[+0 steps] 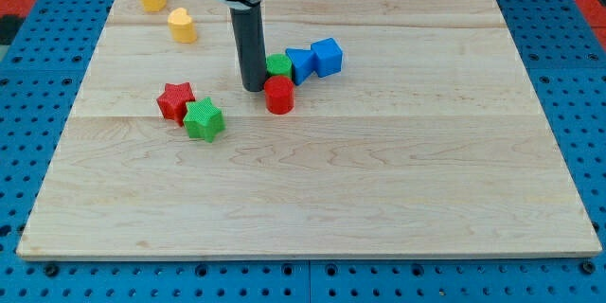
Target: Place blue cube bottom right to red circle
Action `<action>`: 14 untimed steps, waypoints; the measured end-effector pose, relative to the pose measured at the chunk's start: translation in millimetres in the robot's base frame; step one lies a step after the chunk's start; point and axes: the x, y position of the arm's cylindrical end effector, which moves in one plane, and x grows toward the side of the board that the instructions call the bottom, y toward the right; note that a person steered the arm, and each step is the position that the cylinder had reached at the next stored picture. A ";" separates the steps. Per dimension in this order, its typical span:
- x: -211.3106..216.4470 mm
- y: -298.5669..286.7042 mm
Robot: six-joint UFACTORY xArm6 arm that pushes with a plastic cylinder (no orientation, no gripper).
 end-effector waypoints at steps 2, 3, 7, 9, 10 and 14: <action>48.4 74.1; 35.4 74.7; -83.0 79.0; -91.5 36.3; -91.8 37.0; -144.5 23.2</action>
